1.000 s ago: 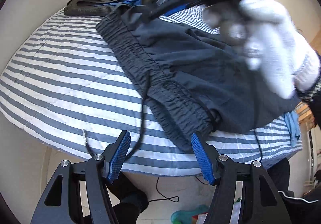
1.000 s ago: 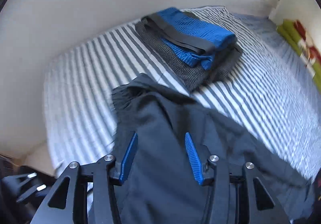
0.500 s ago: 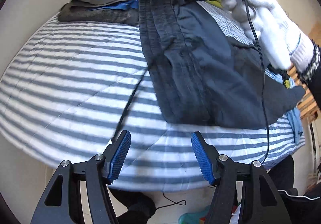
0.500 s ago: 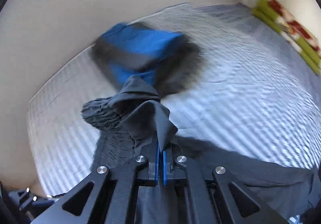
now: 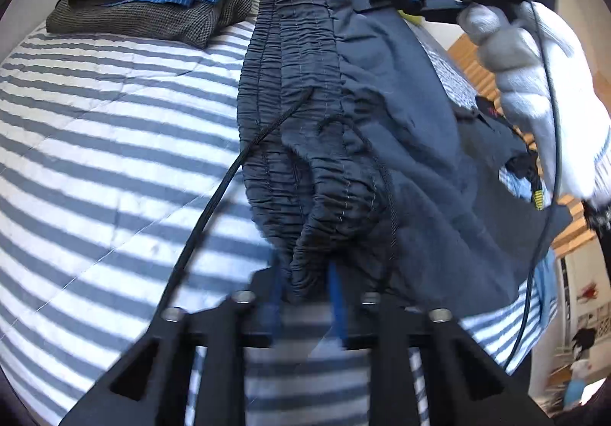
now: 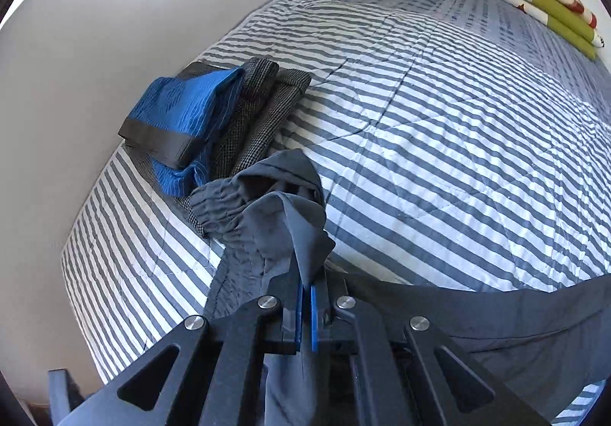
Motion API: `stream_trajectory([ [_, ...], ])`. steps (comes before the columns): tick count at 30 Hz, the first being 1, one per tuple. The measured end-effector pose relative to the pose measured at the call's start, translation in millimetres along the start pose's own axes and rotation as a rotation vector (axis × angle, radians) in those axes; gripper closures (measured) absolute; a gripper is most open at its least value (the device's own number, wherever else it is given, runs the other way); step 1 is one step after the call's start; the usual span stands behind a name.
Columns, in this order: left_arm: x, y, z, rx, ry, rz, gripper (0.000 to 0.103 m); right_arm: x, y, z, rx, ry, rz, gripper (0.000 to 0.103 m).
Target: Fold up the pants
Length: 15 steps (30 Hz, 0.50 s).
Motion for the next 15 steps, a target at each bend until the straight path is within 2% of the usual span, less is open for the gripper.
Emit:
stream_trajectory([
  [3,5,30,1,0.071,0.022,0.032,0.092,-9,16,1,0.022,0.032,-0.016,0.101],
  [5,5,67,8,0.118,0.011,0.026,0.092,-21,29,-1,0.044,0.067,-0.03,0.101],
  [7,0,109,20,0.156,-0.011,-0.027,0.092,-37,41,-5,0.065,0.088,-0.074,0.101],
  [10,-20,170,36,0.199,0.026,-0.09,0.092,-80,52,-18,0.088,0.131,-0.182,0.101],
  [13,-49,209,47,0.224,0.099,-0.166,0.092,-133,32,-30,0.09,0.185,-0.267,0.101],
  [14,-62,212,51,0.223,0.142,-0.195,0.091,-150,12,-33,0.077,0.219,-0.256,0.101],
  [15,-78,206,55,0.196,0.183,-0.228,0.086,-164,-11,-33,0.048,0.261,-0.199,0.1],
])
Point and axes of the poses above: each gripper's, at about its wrist camera, not at the fingertips, and y roughly against the way its jaws point, x to its right, z to its underside, the point moved 4 cm from there along -y, roughly the way its jaws point
